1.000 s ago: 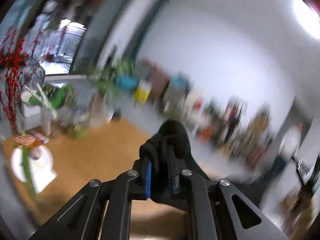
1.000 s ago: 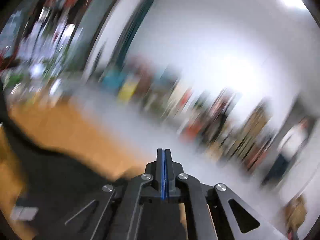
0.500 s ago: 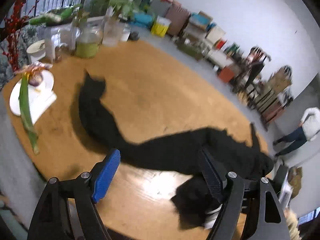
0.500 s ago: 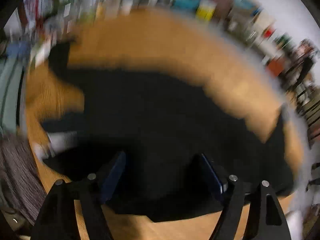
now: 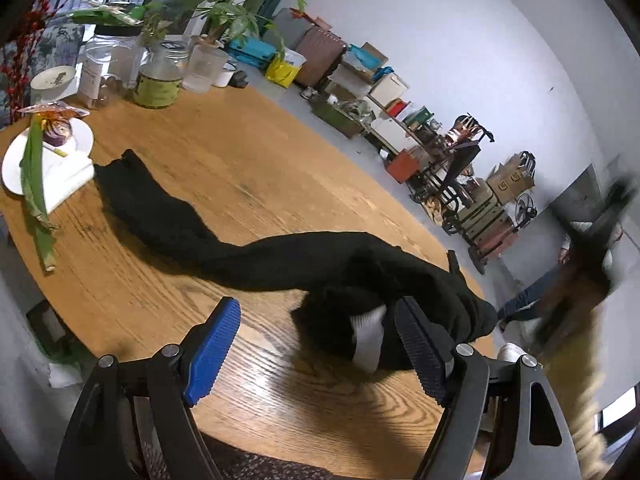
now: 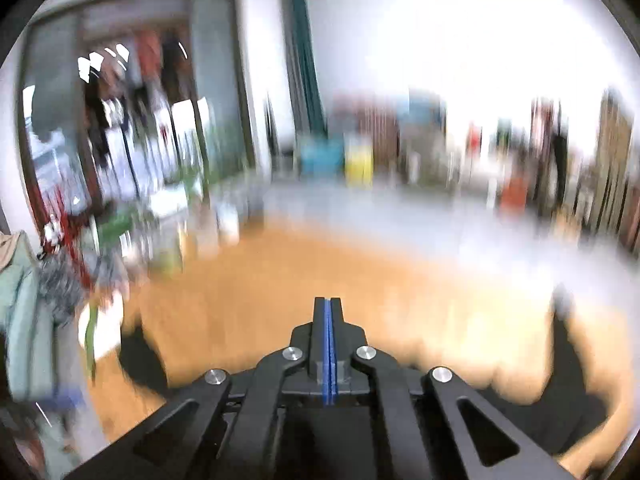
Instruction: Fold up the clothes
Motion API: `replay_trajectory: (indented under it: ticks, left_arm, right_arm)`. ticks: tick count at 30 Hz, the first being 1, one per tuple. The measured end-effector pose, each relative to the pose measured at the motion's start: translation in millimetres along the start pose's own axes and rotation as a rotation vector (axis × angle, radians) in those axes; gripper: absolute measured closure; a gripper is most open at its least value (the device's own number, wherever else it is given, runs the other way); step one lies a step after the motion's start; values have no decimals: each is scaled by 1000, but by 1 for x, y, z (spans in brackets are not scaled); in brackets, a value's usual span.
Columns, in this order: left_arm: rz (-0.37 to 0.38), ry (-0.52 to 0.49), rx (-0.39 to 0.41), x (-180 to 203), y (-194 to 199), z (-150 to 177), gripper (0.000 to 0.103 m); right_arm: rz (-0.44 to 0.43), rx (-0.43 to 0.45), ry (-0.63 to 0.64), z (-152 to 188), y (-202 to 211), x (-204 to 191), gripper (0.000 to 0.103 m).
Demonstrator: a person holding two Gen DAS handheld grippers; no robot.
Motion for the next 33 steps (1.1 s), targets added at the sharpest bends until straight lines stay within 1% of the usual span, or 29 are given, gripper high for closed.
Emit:
replay_trajectory:
  ticks: [2,3,4,5,6,7,9,10,11,13,14,15,16,17,18,19,20,21,22,23,24,25,27,28,29,30,32,33]
  left_arm:
    - [8,21,-4,-4,-1,2,23]
    - [12,34,-19,-6,-5,4,23]
    - [14,50,-45,-8,-12,7,23]
    - [12,68,-74,-10,-20,9,23]
    - [1,91,-107,-11,-32,11,23]
    - [-9,113,-140,-13,-43,13,23]
    - [-26,134,-228,-9,-71,21,23]
    - [-39,125,-273,-5,-86,25,23]
    - [-51,110,-294,-2,-100,29,23]
    - [-74,80,-338,6,-126,36,23]
    - [-86,66,-359,9,-140,39,23]
    - [-98,51,-381,13,-153,42,24]
    - [-110,36,-403,16,-166,46,25]
    - [-113,23,-414,20,-176,48,38]
    - [-104,13,-411,23,-182,49,79]
    - [-95,3,-408,26,-188,51,90]
    - [-85,-6,-405,29,-194,52,90]
    - [-76,-16,-402,32,-200,53,91]
    - [-48,-13,-392,37,-201,51,91]
    - [-2,6,-370,45,-195,43,91]
    - [32,18,-336,52,-186,29,91]
    - [69,27,-282,62,-170,9,92]
    - [151,34,-153,82,-128,-39,92]
    - [167,27,-103,89,-108,-57,92]
    - [173,17,-51,94,-85,-76,92]
    - [158,3,7,97,-61,-95,93]
    - [58,-32,126,89,-15,-125,93]
    - [-8,-34,157,76,0,-134,93]
  right_arm:
    - [-13,-26,152,-36,18,-32,100]
    - [-5,-82,239,-22,18,-44,83]
    - [9,-155,329,4,16,-54,63]
    - [23,-228,420,30,14,-63,32]
    - [37,-301,511,55,13,-72,28]
    - [51,-375,601,80,12,-80,29]
    - [38,-483,680,147,2,-80,30]
    - [43,-524,699,177,-7,-78,31]
    - [74,-555,702,198,-19,-73,30]
    - [153,-611,701,235,-44,-60,31]
    - [168,-633,693,246,-48,-44,32]
    - [146,-651,662,255,-55,-37,41]
    - [99,-663,606,260,-60,-35,52]
    - [45,-672,522,257,-58,-31,75]
    - [-9,-680,432,251,-54,-25,95]
    - [-64,-686,340,244,-51,-20,96]
    - [-124,-680,242,233,-44,-8,97]
    - [-165,-650,166,218,-34,6,97]
    - [-197,-613,99,203,-24,18,97]
    - [-213,-568,52,186,-12,33,97]
    - [-207,-526,7,167,0,51,97]
    - [-195,-486,-39,147,11,71,97]
    - [-135,-357,-149,99,27,132,97]
    - [-105,-309,-189,71,39,157,97]
    - [-68,-255,-230,51,56,184,97]
    - [-22,-197,-260,34,72,214,97]
    - [141,-127,-279,17,108,269,97]
    - [229,-94,-285,10,128,297,97]
Point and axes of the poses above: each gripper's, at about its wrist camera, not at the fingertips, and y roughly against the way its jaws point, x to its right, z to its underside, the point moved 7 cm from there along -y, roughly the way its jaws point, and after that the axes turned 15 degrees about z, right-handed, at the moved point
